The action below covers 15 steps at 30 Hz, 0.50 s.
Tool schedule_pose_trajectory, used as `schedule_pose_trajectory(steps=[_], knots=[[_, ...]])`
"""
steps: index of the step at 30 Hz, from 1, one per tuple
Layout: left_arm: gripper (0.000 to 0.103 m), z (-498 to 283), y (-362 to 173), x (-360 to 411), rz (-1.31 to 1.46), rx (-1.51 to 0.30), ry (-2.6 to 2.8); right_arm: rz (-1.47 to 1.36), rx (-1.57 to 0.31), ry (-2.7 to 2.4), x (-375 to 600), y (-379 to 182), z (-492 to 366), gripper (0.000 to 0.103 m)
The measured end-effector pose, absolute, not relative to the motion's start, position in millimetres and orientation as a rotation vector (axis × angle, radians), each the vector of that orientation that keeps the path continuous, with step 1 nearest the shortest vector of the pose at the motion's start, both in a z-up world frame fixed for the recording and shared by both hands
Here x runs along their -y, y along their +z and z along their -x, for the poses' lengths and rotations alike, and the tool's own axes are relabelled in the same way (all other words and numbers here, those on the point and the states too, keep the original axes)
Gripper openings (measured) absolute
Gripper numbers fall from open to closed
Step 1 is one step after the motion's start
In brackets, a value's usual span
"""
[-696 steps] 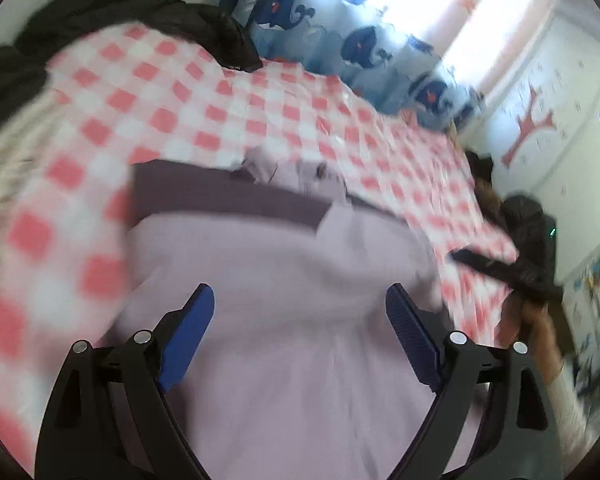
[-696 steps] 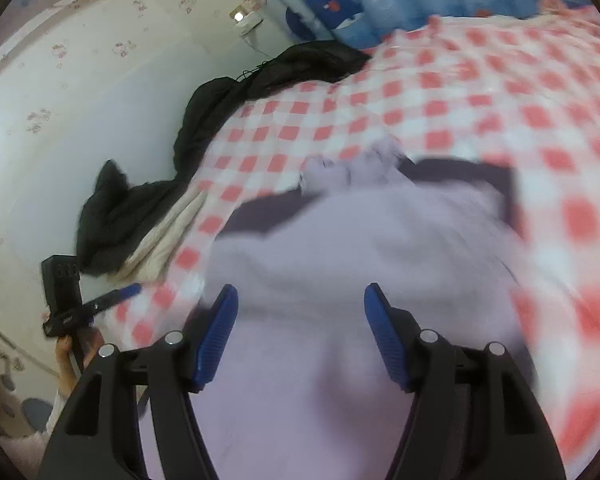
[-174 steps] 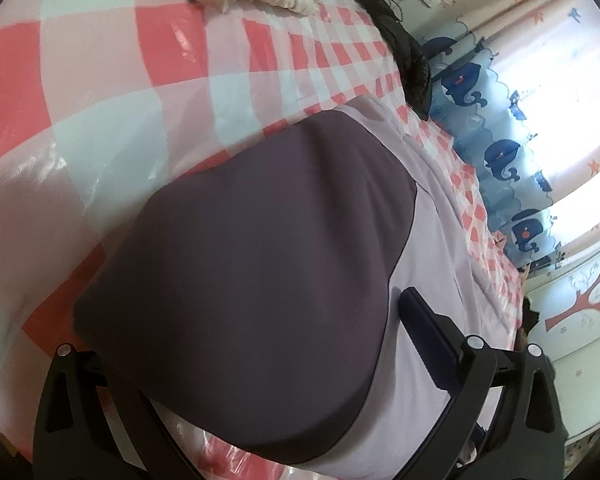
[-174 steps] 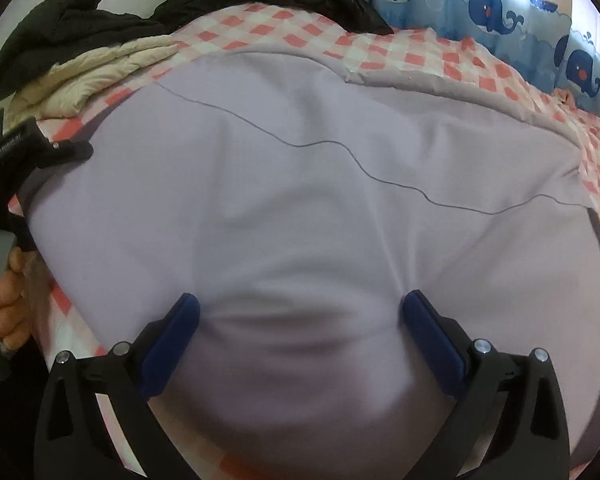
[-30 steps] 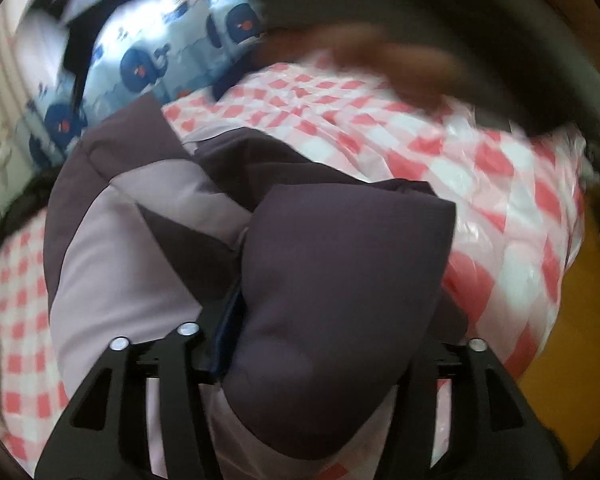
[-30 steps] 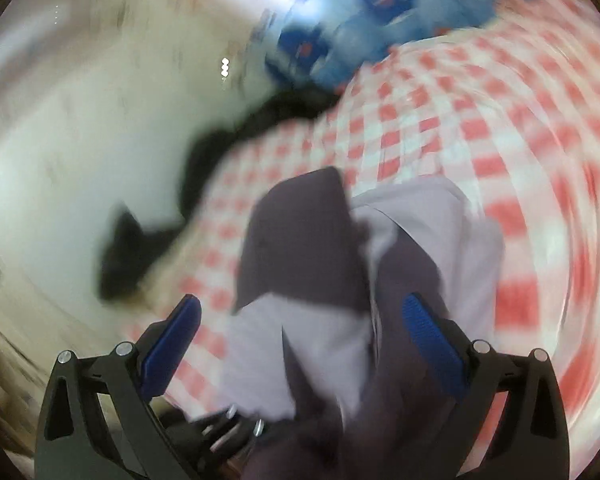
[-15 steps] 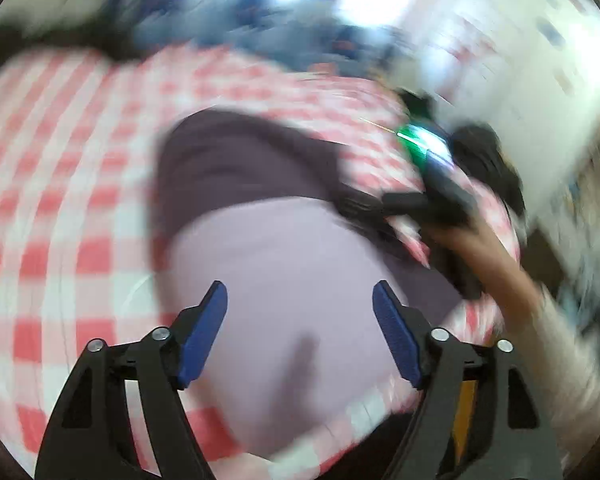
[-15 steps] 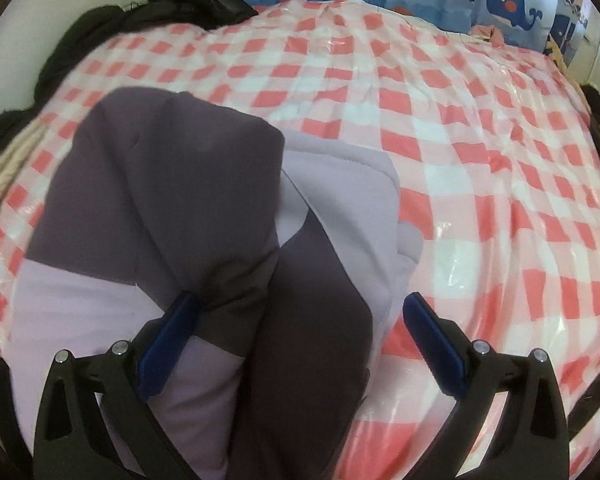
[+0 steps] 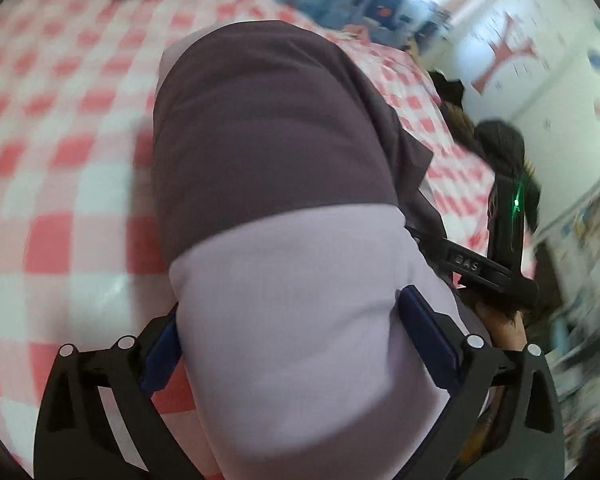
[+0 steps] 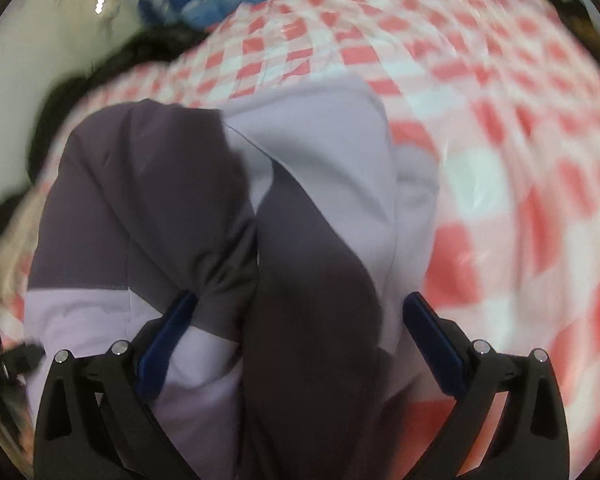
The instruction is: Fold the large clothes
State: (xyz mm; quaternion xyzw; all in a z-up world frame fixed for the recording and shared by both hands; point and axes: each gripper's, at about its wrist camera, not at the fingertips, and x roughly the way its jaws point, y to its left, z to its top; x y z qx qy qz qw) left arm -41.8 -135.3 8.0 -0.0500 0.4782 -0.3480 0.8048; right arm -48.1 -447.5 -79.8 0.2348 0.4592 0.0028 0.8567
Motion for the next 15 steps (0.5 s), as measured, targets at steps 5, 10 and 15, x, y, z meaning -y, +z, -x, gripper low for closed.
schedule_pose_trajectory(steps=[5,10,15], knots=[[0.086,81.4,56.5,84.5,-0.013,-0.859,-0.651,-0.569,-0.826,0.096,395.6,-63.4,65.1,0.097],[0.086,90.4,78.1,-10.3,-0.030,-0.862,-0.417,-0.536,-0.789,0.317,288.8,-31.2,43.4,0.097],[0.087,64.5,24.5,-77.7,0.169,-1.048,-0.374,-0.271,-0.915,0.331,210.3,-31.5,20.0,0.097]])
